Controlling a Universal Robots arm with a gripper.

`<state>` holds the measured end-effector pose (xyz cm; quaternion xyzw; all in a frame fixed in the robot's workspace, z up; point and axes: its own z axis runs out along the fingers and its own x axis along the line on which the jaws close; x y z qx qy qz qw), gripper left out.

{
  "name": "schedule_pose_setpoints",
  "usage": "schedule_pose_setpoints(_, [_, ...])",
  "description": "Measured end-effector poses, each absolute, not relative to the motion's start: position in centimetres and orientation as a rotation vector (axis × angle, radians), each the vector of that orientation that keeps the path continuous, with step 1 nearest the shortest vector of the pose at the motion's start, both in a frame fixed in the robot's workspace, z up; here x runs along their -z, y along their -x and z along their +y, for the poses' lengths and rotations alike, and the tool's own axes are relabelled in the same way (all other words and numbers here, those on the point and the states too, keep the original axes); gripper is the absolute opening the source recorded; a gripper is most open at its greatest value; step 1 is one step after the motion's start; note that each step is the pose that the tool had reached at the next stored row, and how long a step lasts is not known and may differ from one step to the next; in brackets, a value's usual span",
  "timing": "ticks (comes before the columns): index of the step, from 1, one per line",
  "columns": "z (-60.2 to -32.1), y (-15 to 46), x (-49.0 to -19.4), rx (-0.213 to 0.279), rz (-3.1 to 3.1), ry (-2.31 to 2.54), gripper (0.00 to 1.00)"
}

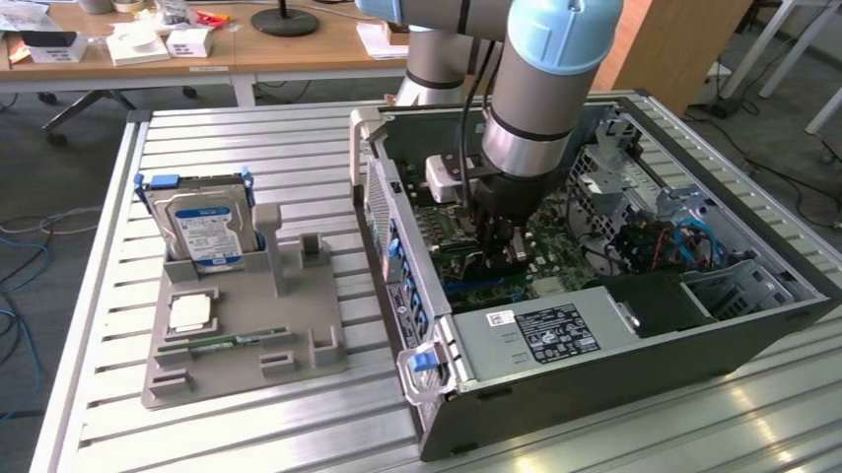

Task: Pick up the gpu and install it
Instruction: 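Insert the gpu into the slot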

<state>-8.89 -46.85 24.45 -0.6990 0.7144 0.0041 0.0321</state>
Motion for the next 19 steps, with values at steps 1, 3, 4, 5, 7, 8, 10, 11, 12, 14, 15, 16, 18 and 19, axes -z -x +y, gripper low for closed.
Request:
schedule_pose_setpoints(1, [-46.85,8.89,-24.45,-0.013,2.2,2.152,0.26])
schedule_pose_setpoints(3, [-46.84,8.89,-24.45,-0.014,2.199,2.151,0.26])
schedule_pose_setpoints(4, [-46.84,8.89,-24.45,-0.014,2.199,2.151,0.26])
schedule_pose_setpoints(5, [-46.84,8.89,-24.45,-0.014,2.199,2.151,0.26])
schedule_pose_setpoints(7, [-46.85,8.89,-24.45,-0.015,2.199,2.151,0.26])
schedule_pose_setpoints(8, [-46.85,8.89,-24.46,-0.015,2.198,2.151,0.26])
schedule_pose_setpoints(10, [-46.84,8.88,-24.44,-0.016,2.197,2.15,0.26])
schedule_pose_setpoints(11, [-46.84,8.88,-24.49,-0.016,2.198,2.15,0.26])
schedule_pose_setpoints(12, [-46.84,8.88,-24.51,-0.015,2.198,2.151,0.26])
schedule_pose_setpoints(14, [-46.85,8.89,-24.52,-0.016,2.198,2.151,0.26])
schedule_pose_setpoints(15, [-46.85,8.89,-24.52,-0.015,2.198,2.151,0.26])
schedule_pose_setpoints(16, [-46.85,8.89,-24.52,-0.015,2.198,2.151,0.26])
schedule_pose_setpoints(18, [-46.85,8.89,-24.52,-0.016,2.198,2.151,0.26])
schedule_pose_setpoints(19, [-46.85,8.89,-24.52,-0.016,2.198,2.151,0.26])
